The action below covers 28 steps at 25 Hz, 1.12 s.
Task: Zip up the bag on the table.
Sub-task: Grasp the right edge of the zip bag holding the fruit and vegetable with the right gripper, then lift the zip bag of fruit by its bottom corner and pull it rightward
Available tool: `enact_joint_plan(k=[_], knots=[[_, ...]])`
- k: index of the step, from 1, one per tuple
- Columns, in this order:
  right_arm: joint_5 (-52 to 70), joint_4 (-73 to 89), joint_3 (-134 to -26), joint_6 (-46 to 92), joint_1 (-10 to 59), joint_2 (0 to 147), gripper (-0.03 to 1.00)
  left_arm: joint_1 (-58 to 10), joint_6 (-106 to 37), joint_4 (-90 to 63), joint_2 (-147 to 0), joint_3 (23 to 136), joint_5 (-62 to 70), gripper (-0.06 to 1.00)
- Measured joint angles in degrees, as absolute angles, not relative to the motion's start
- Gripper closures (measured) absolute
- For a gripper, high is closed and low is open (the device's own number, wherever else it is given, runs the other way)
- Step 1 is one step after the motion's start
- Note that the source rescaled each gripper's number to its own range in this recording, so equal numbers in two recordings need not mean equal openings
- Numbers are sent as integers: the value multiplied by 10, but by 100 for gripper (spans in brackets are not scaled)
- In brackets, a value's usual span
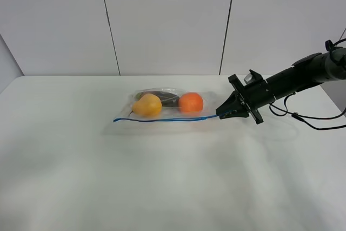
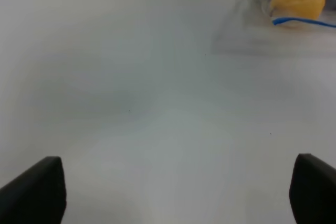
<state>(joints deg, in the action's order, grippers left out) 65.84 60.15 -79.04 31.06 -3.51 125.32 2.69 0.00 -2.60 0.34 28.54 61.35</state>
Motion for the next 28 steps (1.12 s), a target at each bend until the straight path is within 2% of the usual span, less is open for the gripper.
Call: enact_joint_plan(k=[2, 4, 13, 21, 28], knots=[[658, 603, -790, 311, -35, 1253, 93, 27, 0, -26, 3, 285, 613, -4], [658, 603, -790, 311, -35, 1253, 96, 27, 0, -26, 3, 285, 613, -4], [685, 650, -790, 311, -33, 1253, 97, 27, 0, -26, 3, 285, 613, -4], [690, 698, -791, 311, 27, 1239, 97, 27, 0, -26, 3, 285, 613, -4], [690, 704, -793, 311, 31, 1222, 97, 27, 0, -26, 3, 285, 613, -4]])
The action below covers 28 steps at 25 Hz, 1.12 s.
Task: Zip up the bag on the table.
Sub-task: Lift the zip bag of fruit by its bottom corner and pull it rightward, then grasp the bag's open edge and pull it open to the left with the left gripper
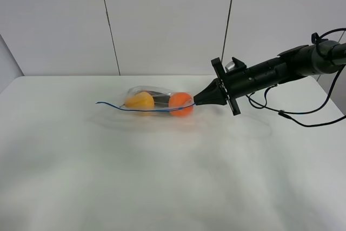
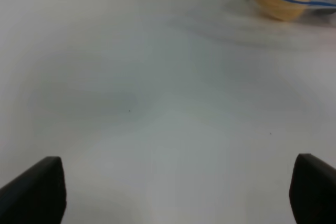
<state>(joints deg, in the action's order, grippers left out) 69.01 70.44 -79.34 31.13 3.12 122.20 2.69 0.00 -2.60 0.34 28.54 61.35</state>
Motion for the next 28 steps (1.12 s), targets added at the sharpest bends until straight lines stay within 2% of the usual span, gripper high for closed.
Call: enact_joint_plan(k=[19, 22, 28], knots=[[690, 704, -793, 318, 31, 1214, 97, 27, 0, -26, 3, 288, 610, -4], [690, 704, -793, 320, 31, 1214, 97, 27, 0, -26, -32, 321, 587, -4], [690, 704, -793, 320, 31, 1214, 97, 27, -6, -27, -224, 469, 560, -4]])
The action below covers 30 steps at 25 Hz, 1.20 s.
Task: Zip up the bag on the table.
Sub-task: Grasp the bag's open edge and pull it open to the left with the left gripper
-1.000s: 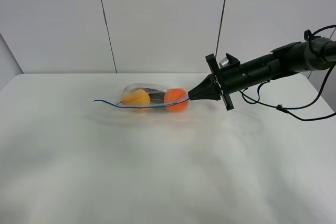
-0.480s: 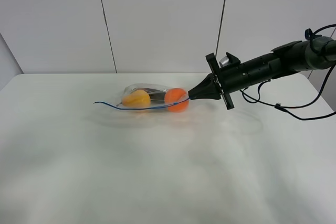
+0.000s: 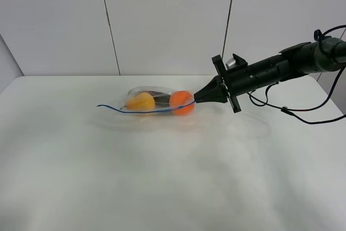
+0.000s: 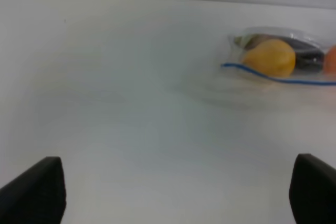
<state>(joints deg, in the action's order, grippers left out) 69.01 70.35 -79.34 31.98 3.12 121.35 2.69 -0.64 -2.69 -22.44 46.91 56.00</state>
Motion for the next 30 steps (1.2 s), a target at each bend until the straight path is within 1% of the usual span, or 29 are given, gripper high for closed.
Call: enact_joint_plan(k=[2, 4, 7, 10, 13, 17, 21, 25, 30], knots=[[690, 704, -793, 320, 31, 1214, 97, 27, -30, -27, -301, 514, 557, -4], [690, 704, -793, 320, 31, 1214, 97, 27, -90, -28, -367, 553, 553, -4], [690, 707, -793, 320, 31, 1214, 97, 27, -220, -28, -454, 594, 547, -1], [690, 713, -793, 320, 31, 1214, 97, 27, -368, -36, -522, 602, 519, 2], [690, 719, -793, 320, 31, 1214, 97, 27, -484, -84, -569, 602, 460, 3], [690, 720, -793, 320, 31, 1214, 97, 17, -574, -222, -623, 602, 392, 3], [690, 720, -793, 320, 31, 1214, 97, -41, -633, -286, -669, 602, 343, 3], [690, 720, -793, 319, 31, 1214, 97, -118, -642, -294, -715, 602, 293, 2], [690, 720, -793, 317, 31, 1214, 97, -201, -643, -297, -773, 602, 262, -2]])
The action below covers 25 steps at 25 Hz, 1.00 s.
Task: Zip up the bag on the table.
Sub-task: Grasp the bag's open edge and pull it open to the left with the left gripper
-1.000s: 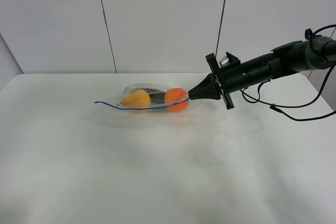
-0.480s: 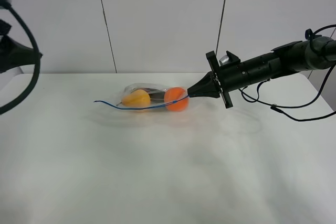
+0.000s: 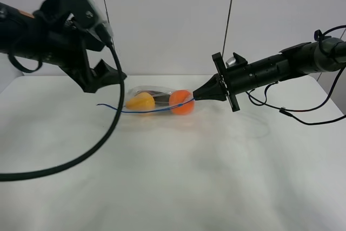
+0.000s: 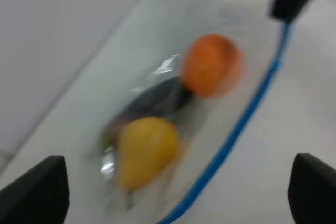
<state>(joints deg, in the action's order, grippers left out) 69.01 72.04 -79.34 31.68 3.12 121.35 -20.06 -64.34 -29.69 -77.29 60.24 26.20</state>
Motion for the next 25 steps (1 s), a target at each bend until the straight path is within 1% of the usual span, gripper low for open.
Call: enact_joint_plan(k=[4, 10, 14, 18, 22, 24, 25], knots=[[690, 720, -793, 315, 31, 1214, 97, -260, -644, -297, -810, 585, 207, -3], [690, 720, -793, 315, 31, 1214, 97, -355, -644, -298, -878, 543, 35, -3], [690, 720, -793, 314, 31, 1214, 97, -397, -644, -300, -936, 538, -60, -3], [690, 720, -793, 313, 31, 1214, 97, -422, -644, -300, -994, 538, -150, -3], [690, 720, -793, 313, 31, 1214, 97, -427, -644, -301, -1047, 538, -224, -2], [690, 720, -793, 313, 31, 1214, 97, -427, -644, -301, -1068, 538, -267, -1], [690, 720, -793, 313, 31, 1214, 97, -427, -644, -301, -1078, 538, -289, 2]])
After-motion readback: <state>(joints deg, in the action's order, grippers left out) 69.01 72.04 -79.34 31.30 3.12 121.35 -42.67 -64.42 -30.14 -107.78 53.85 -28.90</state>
